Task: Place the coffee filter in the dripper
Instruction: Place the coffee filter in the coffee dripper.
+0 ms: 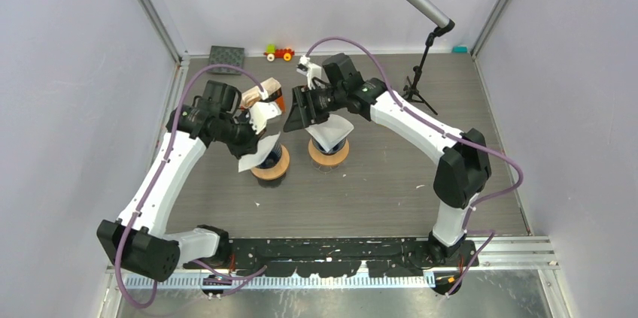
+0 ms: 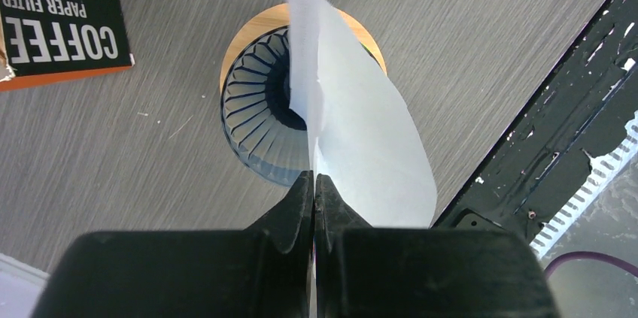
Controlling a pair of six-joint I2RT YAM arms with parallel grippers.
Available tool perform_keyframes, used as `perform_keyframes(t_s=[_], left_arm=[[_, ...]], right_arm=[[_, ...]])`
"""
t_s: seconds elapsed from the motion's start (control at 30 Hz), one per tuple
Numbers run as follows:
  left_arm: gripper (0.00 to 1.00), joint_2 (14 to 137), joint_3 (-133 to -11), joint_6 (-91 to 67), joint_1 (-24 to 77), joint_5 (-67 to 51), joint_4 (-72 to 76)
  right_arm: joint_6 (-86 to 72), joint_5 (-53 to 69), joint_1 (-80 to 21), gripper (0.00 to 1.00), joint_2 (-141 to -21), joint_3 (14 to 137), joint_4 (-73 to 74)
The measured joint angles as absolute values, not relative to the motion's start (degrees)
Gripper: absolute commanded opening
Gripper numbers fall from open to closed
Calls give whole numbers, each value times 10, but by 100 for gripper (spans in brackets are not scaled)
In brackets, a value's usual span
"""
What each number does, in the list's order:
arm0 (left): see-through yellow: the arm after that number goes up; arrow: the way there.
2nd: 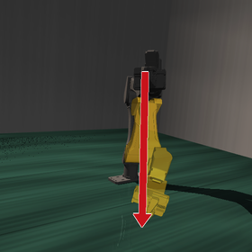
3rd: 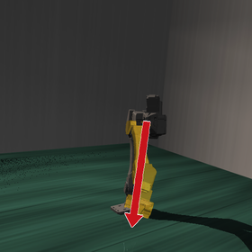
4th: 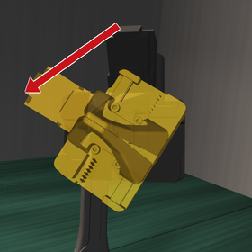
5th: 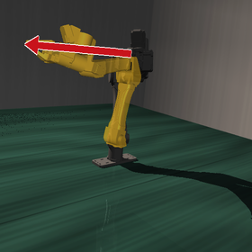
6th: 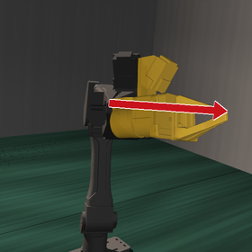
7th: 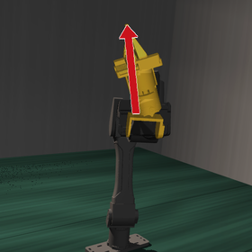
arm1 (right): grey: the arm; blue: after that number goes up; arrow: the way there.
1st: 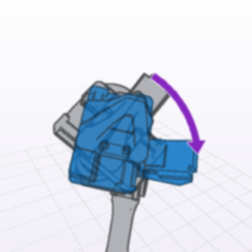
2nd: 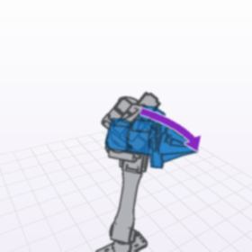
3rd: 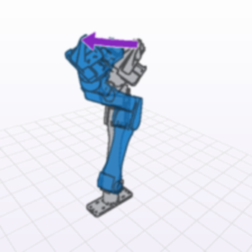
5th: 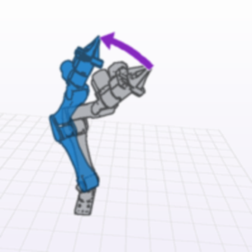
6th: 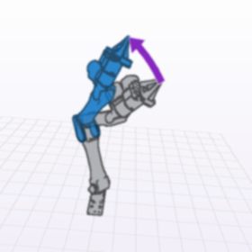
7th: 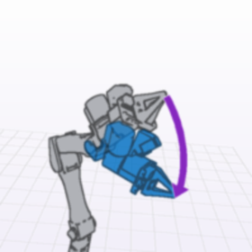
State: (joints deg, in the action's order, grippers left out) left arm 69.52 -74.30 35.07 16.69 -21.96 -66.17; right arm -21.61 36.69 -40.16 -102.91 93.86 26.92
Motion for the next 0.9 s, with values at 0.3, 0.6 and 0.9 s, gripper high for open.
perform_keyframes(t_s=[0.3,0.6,0.9], left_arm=[[0,699,-723,356,164,-240,-635],[0,722,-723,367,164,-257,-625],[0,732,-723,368,164,-262,-624]], right_arm=[[-209,383,-404,70,-1059,946,273],[-184,400,-406,70,-1064,970,276],[-160,403,-408,70,-1096,988,290]])
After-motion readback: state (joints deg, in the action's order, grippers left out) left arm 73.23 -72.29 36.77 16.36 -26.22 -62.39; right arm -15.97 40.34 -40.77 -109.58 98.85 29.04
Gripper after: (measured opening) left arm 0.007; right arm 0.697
